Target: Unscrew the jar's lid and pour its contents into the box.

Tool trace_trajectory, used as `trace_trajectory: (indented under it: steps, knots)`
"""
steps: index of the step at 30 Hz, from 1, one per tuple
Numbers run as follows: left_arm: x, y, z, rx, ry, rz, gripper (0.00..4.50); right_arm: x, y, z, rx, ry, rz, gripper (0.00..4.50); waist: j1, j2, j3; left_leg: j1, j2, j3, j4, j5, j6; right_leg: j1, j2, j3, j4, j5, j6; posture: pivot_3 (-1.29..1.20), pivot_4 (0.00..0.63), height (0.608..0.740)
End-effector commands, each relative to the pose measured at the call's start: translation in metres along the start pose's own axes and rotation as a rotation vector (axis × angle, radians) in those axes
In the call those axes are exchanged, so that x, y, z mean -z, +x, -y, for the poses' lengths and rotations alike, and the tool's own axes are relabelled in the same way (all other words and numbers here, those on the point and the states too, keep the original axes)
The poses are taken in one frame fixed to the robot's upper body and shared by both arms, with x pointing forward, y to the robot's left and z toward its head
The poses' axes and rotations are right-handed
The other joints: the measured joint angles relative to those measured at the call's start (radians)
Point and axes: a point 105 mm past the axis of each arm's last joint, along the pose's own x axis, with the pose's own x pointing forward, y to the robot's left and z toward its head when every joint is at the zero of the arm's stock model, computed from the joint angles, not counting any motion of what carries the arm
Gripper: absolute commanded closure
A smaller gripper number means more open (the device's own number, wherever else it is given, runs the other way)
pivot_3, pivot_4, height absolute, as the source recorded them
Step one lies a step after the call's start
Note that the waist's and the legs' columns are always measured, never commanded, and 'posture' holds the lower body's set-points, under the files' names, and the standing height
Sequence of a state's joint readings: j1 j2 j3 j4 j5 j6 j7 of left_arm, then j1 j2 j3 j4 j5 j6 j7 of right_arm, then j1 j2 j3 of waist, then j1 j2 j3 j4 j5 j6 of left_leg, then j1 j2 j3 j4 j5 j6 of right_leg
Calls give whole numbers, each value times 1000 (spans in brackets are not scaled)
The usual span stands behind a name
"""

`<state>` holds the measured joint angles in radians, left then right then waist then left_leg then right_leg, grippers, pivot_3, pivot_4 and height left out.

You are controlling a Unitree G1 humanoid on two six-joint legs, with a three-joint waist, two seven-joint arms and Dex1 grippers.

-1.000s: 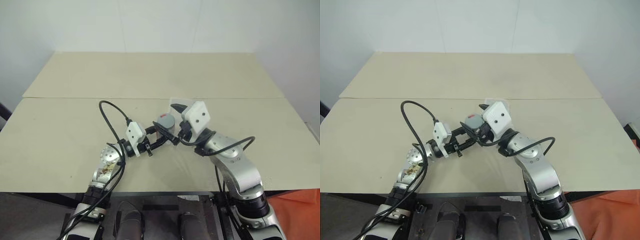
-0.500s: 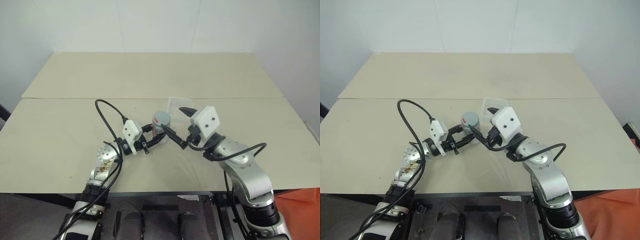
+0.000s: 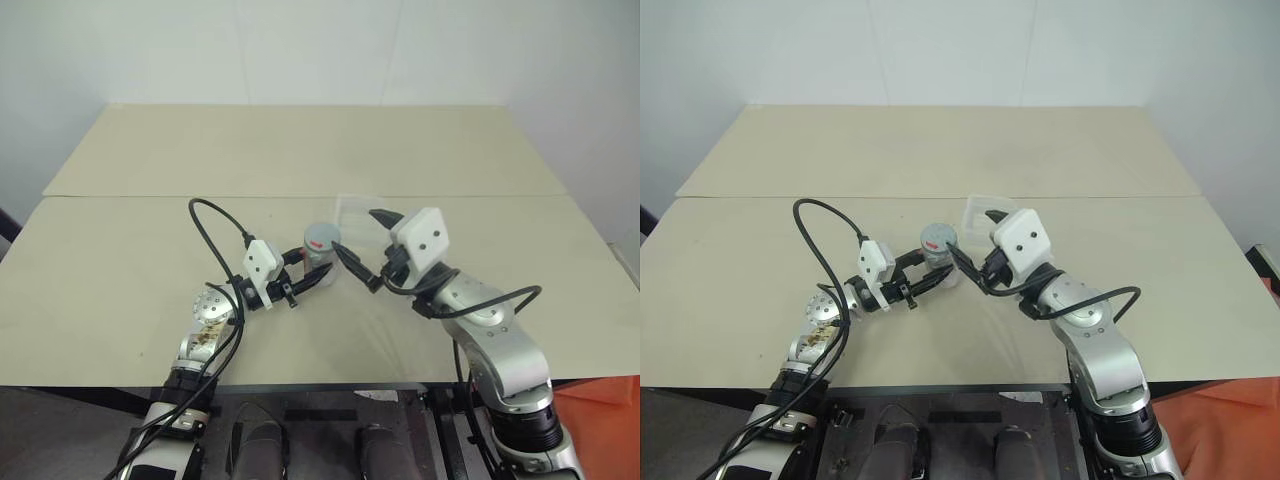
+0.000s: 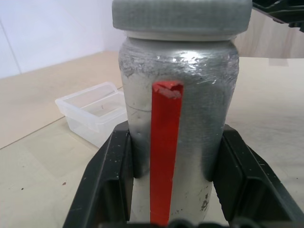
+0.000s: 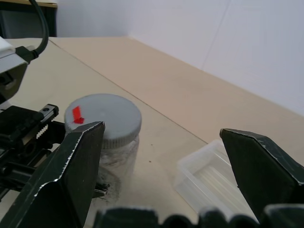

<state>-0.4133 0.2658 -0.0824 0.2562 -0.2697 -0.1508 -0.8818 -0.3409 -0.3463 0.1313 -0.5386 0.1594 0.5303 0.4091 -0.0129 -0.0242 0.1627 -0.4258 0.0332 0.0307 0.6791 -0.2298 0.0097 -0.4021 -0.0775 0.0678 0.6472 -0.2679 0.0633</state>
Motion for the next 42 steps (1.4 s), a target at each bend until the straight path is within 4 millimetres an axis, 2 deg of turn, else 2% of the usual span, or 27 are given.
trace_trajectory:
  steps: [1, 8, 11, 15, 21, 27, 39, 42]
  knots:
    - [-13, 2, 1, 8, 38, 47, 2576, -19, -2, 8, 30, -18, 75, 20, 0, 0, 0, 0, 0, 0, 0, 0, 0, 0, 0, 0, 0, 0, 0, 0, 150, 740]
    - [-12, 2, 1, 8, 36, 47, 2576, -39, -9, 0, -80, 86, 142, 20, -1, 0, 0, 0, 0, -1, 0, 0, 0, 0, 0, 0, 0, 0, 0, 0, 150, 740]
    - [-13, 4, 3, 12, 36, 51, 2576, -42, -9, -11, -154, 110, 151, 20, -1, 0, 0, 0, 0, -1, 0, 0, 0, 0, 0, 0, 0, 0, 0, 0, 150, 740]
    - [-14, 7, 6, 26, 39, 58, 2576, -36, -4, -25, -229, 125, 116, 20, -1, 0, 0, 0, 0, -1, 0, 0, 0, 0, 0, 0, 0, 0, 0, 0, 150, 740]
    - [-16, 9, 11, 38, 42, 66, 2576, -24, 4, -29, -213, 87, 83, 20, -1, 0, 0, 0, 0, -1, 0, 0, 0, 0, 0, 0, 0, 0, 0, 0, 150, 740]
    - [-16, 8, 14, 43, 37, 68, 2576, -18, 13, -24, -163, 70, 78, 20, -1, 0, 0, 0, 0, 0, 0, 0, 0, 0, 0, 0, 0, 0, 0, 0, 150, 740]
    - [-17, 10, 16, 51, 36, 66, 2576, -15, 16, -22, -151, 78, 79, 20, -1, 0, 0, 0, 0, 0, 0, 0, 0, 0, 0, 0, 0, 0, 0, 0, 150, 740]
    - [-16, 10, 16, 51, 35, 66, 2576, -15, 16, -22, -150, 80, 82, 606, -1, 0, 0, 0, 0, 0, 0, 0, 0, 0, 0, 0, 0, 0, 0, 0, 150, 740]
